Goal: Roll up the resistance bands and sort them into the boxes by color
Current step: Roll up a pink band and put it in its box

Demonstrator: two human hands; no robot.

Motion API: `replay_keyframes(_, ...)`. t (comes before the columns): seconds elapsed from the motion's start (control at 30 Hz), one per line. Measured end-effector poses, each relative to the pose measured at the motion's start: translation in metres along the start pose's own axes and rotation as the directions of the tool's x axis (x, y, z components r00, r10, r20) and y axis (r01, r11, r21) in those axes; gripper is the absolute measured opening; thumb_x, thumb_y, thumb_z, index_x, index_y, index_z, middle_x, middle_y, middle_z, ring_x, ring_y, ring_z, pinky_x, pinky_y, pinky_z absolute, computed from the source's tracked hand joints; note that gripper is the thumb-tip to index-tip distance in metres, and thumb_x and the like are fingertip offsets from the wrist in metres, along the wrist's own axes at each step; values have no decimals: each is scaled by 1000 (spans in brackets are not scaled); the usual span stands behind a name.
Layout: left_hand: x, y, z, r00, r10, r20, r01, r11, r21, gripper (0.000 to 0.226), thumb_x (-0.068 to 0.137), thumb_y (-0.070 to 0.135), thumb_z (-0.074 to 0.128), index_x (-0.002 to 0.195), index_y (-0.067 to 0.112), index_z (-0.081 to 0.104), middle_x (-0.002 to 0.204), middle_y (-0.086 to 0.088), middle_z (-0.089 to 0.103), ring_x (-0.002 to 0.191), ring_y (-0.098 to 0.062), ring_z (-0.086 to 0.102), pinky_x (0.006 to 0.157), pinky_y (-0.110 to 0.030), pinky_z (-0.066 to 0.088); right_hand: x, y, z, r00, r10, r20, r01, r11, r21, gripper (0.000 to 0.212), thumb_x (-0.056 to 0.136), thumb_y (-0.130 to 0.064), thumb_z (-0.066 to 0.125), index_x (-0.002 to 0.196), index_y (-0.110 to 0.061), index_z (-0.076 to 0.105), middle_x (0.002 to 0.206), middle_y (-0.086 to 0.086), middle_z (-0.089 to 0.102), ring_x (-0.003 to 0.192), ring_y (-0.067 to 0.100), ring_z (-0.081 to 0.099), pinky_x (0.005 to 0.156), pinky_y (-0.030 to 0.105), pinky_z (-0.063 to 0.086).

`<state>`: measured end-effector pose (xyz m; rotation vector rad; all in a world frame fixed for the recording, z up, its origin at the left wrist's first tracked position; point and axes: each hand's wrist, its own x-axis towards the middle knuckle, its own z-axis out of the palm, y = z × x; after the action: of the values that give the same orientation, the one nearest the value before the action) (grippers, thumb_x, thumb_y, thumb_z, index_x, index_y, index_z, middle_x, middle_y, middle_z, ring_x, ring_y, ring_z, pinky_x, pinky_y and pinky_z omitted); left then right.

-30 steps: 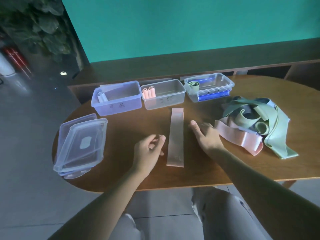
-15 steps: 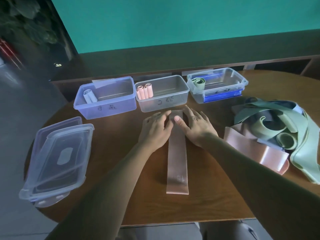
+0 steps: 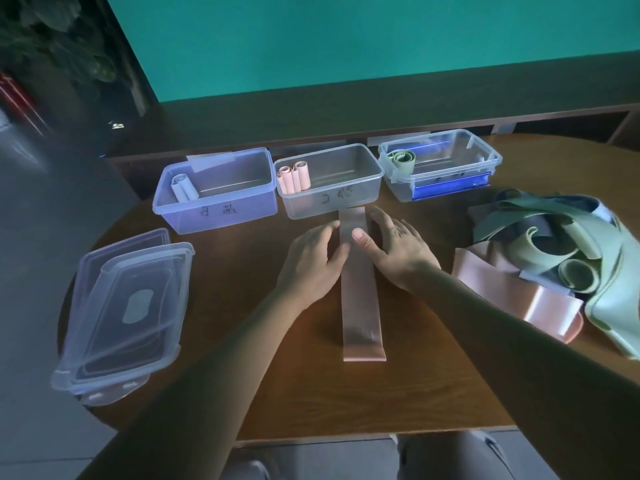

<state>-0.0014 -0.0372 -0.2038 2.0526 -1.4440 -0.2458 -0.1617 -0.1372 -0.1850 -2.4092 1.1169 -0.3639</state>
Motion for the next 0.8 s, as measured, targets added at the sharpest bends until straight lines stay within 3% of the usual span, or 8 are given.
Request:
replay_keyframes(0.13,-47,7,-11,999,20,50,-16,997,-73,54,101,53,48,150,32,43,156,11,42,143,-9,37,116,-35,34,-49,0,1,999,-40,14,40,999,-13,96,85,-90,10,158,-29,21,165,-2,28,154,19,19,127,45,12)
replay_keyframes(0.23,-86,13,-20,995,65,70,-52,984,-170,47,99,48,57,144,33,52,149,18,49,134,8,39,111,-19,32,-91,-2,-1,997,-70,26,70,997,9,90,87,-87,19,157,-31,22,165,-5,27,153,17,20,126,43,13)
replay_keyframes(0.33,-123,18,-27,993,112,35,-98,956,-277,34,91,43,69,123,32,70,127,24,62,121,12,52,101,-10,41,-127,0,-2,988,-156,10,155,984,83,75,90,-82,34,152,-39,31,163,-14,28,149,13,27,124,43,23)
replay_keyframes(0.43,-146,18,-32,991,129,25,-114,941,-319,19,82,41,78,97,30,81,112,20,70,110,5,62,87,-11,50,-153,4,0,975,-219,28,210,960,185,50,90,-75,45,130,-46,55,154,-20,37,140,9,38,116,41,36)
replay_keyframes(0.6,-158,23,-34,994,84,77,-62,966,-252,14,75,36,87,87,29,83,113,19,68,108,9,58,87,-1,39,-169,6,12,939,-330,-97,344,910,230,15,87,-45,74,95,-32,76,120,-14,65,116,5,56,102,37,46)
replay_keyframes(0.8,-161,21,-29,998,65,27,-60,988,-145,9,79,35,85,85,32,80,122,19,56,116,20,38,88,4,27,-173,0,10,960,-248,-127,273,929,250,10,82,-30,81,84,-34,72,109,-23,67,105,-4,56,99,34,46)
